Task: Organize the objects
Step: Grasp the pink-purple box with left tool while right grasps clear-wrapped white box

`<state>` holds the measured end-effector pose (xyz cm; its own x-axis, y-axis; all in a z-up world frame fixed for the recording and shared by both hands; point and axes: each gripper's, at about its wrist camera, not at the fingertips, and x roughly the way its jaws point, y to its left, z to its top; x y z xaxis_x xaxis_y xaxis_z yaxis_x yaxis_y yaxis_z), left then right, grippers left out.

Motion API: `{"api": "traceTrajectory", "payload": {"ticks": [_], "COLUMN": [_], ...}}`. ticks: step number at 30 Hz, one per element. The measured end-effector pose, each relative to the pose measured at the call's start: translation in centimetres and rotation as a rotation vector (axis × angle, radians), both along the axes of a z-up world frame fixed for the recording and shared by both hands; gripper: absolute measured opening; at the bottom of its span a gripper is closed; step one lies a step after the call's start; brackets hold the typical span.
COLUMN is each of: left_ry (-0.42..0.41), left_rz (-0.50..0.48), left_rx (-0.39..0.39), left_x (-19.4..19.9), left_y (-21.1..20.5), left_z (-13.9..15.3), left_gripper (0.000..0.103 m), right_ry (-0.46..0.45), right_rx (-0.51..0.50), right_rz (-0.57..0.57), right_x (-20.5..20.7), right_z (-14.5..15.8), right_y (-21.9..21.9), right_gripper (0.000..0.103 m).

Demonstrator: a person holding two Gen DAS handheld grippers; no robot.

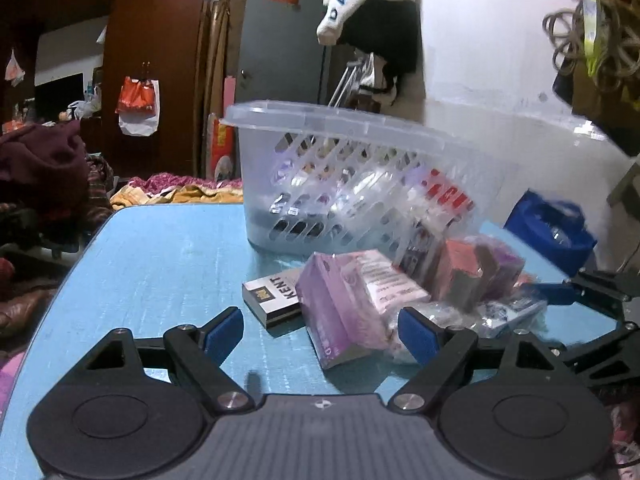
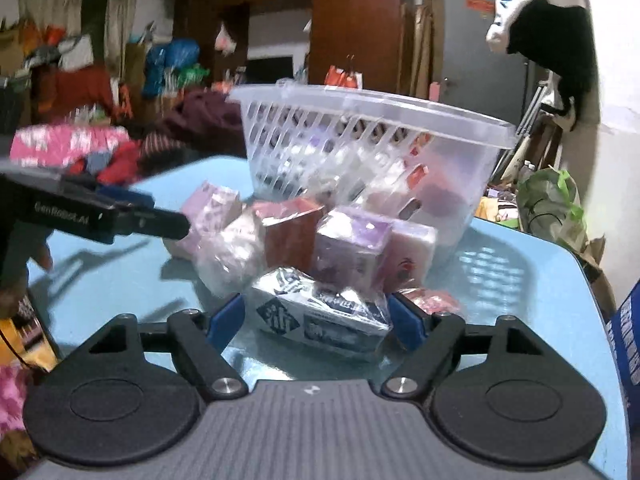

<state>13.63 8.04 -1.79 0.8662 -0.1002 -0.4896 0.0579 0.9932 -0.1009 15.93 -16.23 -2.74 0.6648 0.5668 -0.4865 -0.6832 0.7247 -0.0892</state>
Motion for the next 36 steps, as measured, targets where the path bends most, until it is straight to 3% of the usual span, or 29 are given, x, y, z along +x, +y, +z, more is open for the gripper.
{"api": "traceTrajectory", "payload": {"ticks": [2, 4, 12, 21, 22, 24, 25, 27, 30, 36], "left_ry": [0.012, 0.011, 0.018, 0.037, 0.039, 0.049, 0.055, 0.026, -0.029, -0.064], "left_rz": [0.014, 0.021, 0.045, 0.041, 0.034, 0.012, -0.004, -0.019, -0.019, -0.036], "left_rx": [0.010, 0.025, 0.064, 0.055, 0.058, 0.042, 0.019, -0.015, -0.001, -0.037], "left_x": [0.3, 0.4, 0.9, 1.3, 1.3, 1.3, 1.4, 0.8, -0.7, -2.3], "left_y": [-0.3, -0.7, -1.3, -1.6, -1.6, -1.6, -1.4, -1.1, -1.1, -0.5], "left_z": [-0.3, -0.5, -0.4, -0.8, -0.9, -1.1, -1.2, -1.3, -1.1, -1.0], "left_gripper": [0.087, 0.087, 0.087, 0.087, 0.085, 0.066, 0.051, 0.052, 0.051, 0.052], "right_ry": [-0.025, -0.036, -0.003, 0.003, 0.003, 0.013, 0.022, 0.013, -0.002, -0.023], "right_rx": [-0.023, -0.011, 0.133, 0.181, 0.183, 0.187, 0.186, 0.187, 0.230, 0.284], "right_rz": [-0.001, -0.011, -0.028, 0.002, -0.001, 0.008, 0.013, 0.010, 0.006, -0.031], "right_x": [-0.6, -0.9, -2.7, -3.3, -3.1, -3.1, -3.0, -3.2, -3.8, -4.5], "right_z": [-0.5, -0.6, -1.1, -1.6, -1.6, -1.9, -2.0, -2.1, -1.8, -1.2], "right_y": [0.3, -0.2, -4.0, -4.1, -3.9, -3.8, -3.7, -3.8, -4.9, -6.9], "right_gripper": [0.077, 0.055, 0.053, 0.059, 0.059, 0.057, 0.051, 0.050, 0.049, 0.048]}}
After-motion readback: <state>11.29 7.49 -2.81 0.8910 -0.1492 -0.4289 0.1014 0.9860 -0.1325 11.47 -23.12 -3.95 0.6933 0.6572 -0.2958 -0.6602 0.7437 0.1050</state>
